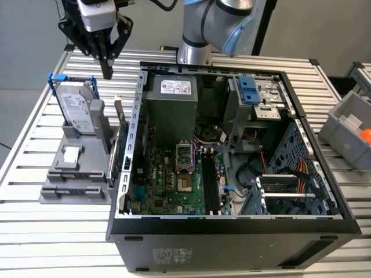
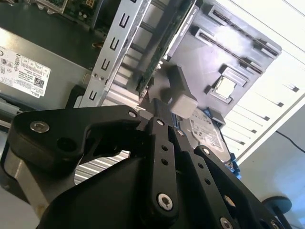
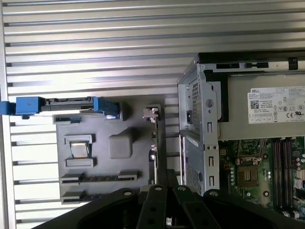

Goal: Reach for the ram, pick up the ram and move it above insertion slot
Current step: 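Reach for the ram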

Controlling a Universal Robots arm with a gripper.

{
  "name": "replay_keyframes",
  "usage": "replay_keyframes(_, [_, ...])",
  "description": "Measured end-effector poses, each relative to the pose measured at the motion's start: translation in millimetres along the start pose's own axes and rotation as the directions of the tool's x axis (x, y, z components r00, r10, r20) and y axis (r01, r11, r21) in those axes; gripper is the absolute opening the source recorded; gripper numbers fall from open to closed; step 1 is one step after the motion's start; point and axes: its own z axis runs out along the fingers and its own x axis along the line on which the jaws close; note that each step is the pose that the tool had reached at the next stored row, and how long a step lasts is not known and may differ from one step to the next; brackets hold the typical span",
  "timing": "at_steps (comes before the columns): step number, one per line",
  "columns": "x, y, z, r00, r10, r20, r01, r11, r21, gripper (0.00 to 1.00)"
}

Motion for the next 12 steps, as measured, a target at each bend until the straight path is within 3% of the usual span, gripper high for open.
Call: replay_keyframes(12, [8.5,-0.6,-0.2,1.0000,0.000,0.0000,0.000,1.0000,0.0000,0.00])
